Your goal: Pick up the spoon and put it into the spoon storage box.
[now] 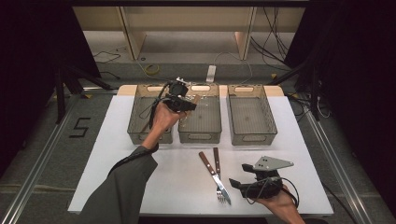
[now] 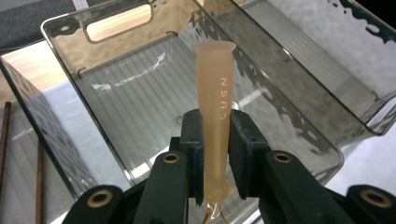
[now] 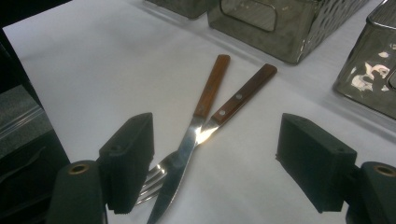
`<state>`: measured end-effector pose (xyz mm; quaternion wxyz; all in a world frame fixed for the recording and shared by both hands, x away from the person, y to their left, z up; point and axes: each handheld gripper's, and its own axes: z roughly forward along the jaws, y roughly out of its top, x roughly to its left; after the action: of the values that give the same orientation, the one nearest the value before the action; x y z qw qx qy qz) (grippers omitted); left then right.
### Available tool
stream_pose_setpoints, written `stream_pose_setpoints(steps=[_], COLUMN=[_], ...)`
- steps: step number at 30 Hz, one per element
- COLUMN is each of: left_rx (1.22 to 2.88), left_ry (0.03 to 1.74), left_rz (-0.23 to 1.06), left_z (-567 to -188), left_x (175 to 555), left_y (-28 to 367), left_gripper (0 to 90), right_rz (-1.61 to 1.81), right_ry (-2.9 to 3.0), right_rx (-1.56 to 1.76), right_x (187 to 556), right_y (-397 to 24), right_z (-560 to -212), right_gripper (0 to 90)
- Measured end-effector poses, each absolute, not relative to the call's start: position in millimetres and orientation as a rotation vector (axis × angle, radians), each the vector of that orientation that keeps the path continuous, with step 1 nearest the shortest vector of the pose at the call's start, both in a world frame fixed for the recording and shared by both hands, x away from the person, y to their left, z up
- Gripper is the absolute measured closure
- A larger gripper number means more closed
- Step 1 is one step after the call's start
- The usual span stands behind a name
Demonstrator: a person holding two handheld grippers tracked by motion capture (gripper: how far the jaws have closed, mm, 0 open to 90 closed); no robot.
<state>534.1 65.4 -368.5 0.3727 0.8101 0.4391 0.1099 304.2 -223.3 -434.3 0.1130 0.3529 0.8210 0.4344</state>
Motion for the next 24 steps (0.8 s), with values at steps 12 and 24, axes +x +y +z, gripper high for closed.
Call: stream_pose_setpoints(steps=[12, 24], left_rx=[2.065, 1.993], left_ry=[1.142, 1.205], left_rz=[0.292, 0.253], left_z=[-378.2, -378.2], left_x=[540.4, 541.7], left_y=[58.6, 59.3], left_gripper=[75.8, 47.9], right_rz=[1.277, 1.278], right_ry=[2.419, 2.419], right_rx=[1.028, 1.035], right_x=[304.4, 304.8], right_y=[-222.3, -222.2], right_z=[-435.1, -435.4], right_gripper=[28.2, 28.2])
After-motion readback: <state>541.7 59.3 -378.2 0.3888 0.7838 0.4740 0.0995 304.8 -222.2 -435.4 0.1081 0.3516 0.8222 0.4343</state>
